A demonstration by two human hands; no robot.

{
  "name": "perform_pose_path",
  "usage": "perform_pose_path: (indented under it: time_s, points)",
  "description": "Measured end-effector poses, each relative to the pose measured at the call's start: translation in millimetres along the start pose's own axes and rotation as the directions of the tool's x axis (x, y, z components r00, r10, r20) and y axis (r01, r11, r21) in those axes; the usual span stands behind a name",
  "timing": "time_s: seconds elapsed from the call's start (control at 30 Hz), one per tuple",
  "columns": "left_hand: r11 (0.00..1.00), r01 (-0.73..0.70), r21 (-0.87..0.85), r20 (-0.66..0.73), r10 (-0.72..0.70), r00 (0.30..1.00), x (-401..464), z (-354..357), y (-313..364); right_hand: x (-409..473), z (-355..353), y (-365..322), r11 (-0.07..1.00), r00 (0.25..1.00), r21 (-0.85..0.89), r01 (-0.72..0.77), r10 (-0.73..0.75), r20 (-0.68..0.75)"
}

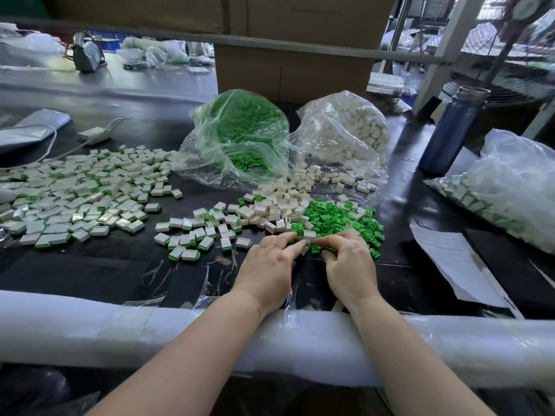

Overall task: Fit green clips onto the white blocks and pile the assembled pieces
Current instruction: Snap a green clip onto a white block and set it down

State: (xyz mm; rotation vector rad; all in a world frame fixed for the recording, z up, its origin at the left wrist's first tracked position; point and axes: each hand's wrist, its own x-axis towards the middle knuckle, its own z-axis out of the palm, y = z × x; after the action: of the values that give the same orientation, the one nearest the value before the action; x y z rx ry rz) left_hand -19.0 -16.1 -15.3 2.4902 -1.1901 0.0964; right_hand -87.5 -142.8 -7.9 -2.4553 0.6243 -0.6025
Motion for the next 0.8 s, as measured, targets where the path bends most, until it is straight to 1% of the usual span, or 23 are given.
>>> perform_pose_path:
  time_s: [0.07, 0.13, 0.33, 0.5, 0.57, 0.67, 0.8]
  points:
    - [1.000, -0.002, -0.020, -0.001, 0.002, 1.000, 0.5, -0.4, -0.2, 0.2, 0.4, -0.7, 0.999, 1.000, -0.042, -0.003, 0.004, 0.030]
    - [1.000, -0.009, -0.029, -0.032, 0.008, 0.999, -0.2, -2.1, 0.8, 0.2, 0.7, -0.9, 0.998, 0.999, -0.061, -0.019, 0.022, 0.039]
    - [0.997, 0.014, -0.078, -0.065, -0.019, 0.998, -1.4, -4.3, 1.3, -1.0, -0.3, -2.3, 0.998, 0.999, -0.048, -0.048, 0.048, 0.006]
    - [0.983, 0.035, -0.178, -0.084, -0.051, 0.995, -2.7, -6.5, 1.5, -0.6, -0.5, -2.1, 0.998, 0.998, -0.028, -0.060, 0.060, 0.012]
    - [0.972, 0.053, -0.229, -0.072, -0.071, 0.995, -2.8, -7.4, 0.6, 0.0, -0.3, -1.2, 0.999, 0.999, -0.023, -0.050, 0.049, -0.019]
    - [0.941, 0.097, -0.324, -0.028, -0.112, 0.993, -2.9, -9.5, -0.2, -0.1, -0.6, -1.3, 0.998, 0.996, 0.068, -0.009, 0.015, -0.088]
    - [0.909, 0.108, -0.402, -0.038, -0.134, 0.990, -3.5, -11.1, -0.7, -1.6, -0.9, -2.2, 0.949, 0.997, 0.316, 0.009, 0.018, -0.081]
